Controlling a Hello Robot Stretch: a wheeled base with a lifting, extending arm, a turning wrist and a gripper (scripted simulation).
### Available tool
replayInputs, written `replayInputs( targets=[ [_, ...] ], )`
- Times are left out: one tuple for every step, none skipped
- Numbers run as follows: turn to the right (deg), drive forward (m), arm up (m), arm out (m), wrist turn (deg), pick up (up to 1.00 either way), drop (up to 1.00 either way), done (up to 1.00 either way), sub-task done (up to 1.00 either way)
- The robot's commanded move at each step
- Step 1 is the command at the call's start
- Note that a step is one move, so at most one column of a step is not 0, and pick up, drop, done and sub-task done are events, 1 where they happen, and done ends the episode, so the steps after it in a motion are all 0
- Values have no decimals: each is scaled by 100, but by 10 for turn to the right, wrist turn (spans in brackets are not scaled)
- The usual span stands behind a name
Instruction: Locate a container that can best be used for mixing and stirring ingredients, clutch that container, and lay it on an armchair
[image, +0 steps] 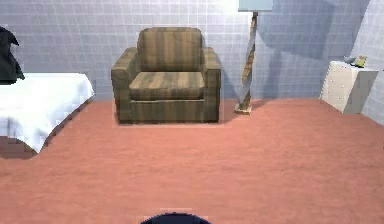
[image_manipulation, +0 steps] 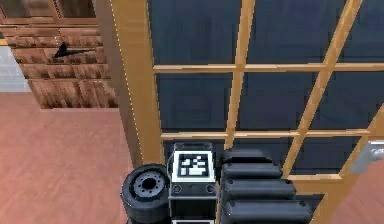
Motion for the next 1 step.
replayInputs(
  targets=[
    [0, 35, 0, 0, 0, 0, 0, 0, 0]
  ],
)
